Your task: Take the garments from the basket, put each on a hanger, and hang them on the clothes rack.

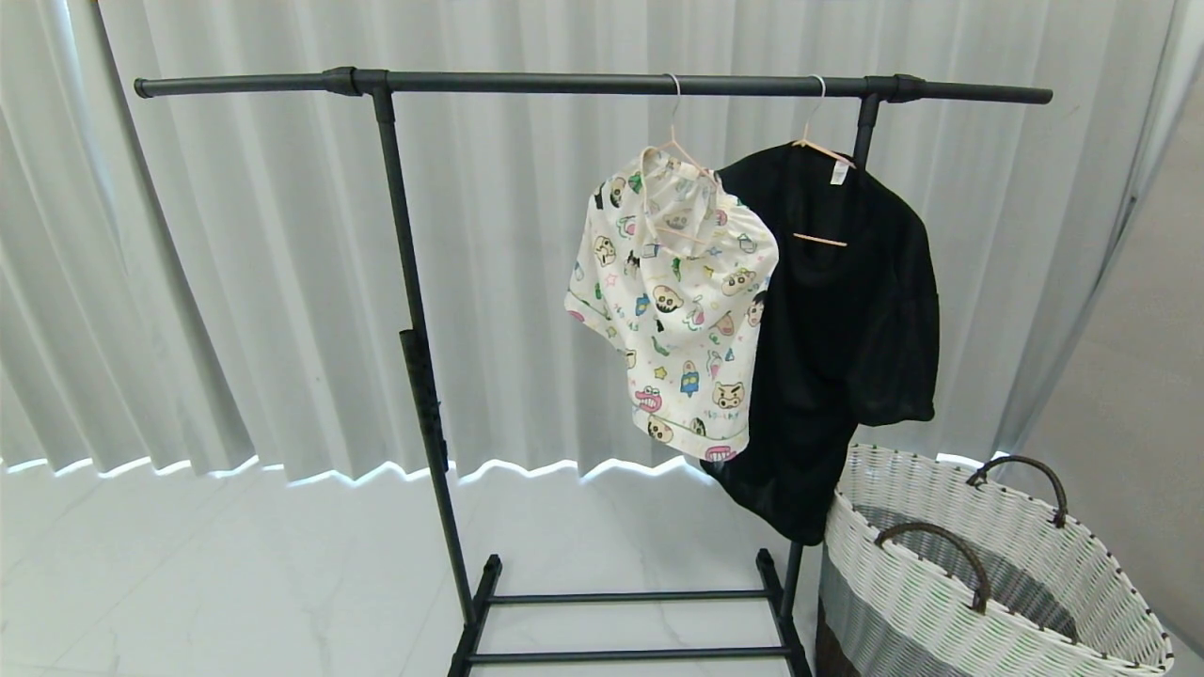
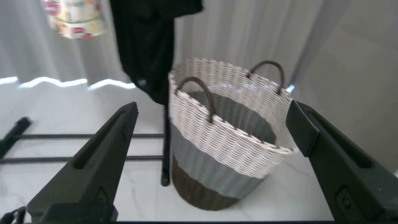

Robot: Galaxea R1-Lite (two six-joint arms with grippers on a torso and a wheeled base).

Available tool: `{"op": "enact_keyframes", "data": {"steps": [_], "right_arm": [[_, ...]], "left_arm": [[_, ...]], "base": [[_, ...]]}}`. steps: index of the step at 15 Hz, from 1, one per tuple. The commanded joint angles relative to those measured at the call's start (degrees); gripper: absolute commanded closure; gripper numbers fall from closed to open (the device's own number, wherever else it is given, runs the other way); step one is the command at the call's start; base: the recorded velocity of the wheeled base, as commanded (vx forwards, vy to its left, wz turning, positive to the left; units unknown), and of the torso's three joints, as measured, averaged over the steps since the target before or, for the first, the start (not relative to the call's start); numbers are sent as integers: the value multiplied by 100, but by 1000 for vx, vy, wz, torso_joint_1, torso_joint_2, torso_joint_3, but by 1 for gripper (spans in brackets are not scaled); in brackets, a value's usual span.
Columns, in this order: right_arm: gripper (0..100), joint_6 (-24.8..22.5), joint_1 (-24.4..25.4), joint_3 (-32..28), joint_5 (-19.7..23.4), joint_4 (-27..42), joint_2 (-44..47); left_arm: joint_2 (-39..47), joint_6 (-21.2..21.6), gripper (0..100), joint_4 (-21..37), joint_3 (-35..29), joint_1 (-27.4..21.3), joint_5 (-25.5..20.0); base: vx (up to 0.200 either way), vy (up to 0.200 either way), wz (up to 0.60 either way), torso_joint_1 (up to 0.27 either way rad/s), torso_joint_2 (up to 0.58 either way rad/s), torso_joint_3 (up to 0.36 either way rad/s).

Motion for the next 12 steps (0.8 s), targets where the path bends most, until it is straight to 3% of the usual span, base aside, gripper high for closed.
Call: {"op": "enact_keyframes", "data": {"steps": [1, 12], "right_arm": [[0, 79, -26, 0, -5, -1, -212], [0, 448, -105, -9, -128, 17, -388]], "left_arm": [[64, -42, 0, 2, 35, -18, 3], [-33, -165, 0, 2, 35, 0, 3]], "base": [[0, 0, 0, 0, 0, 0], [0, 0, 0, 0, 0, 0]]}}
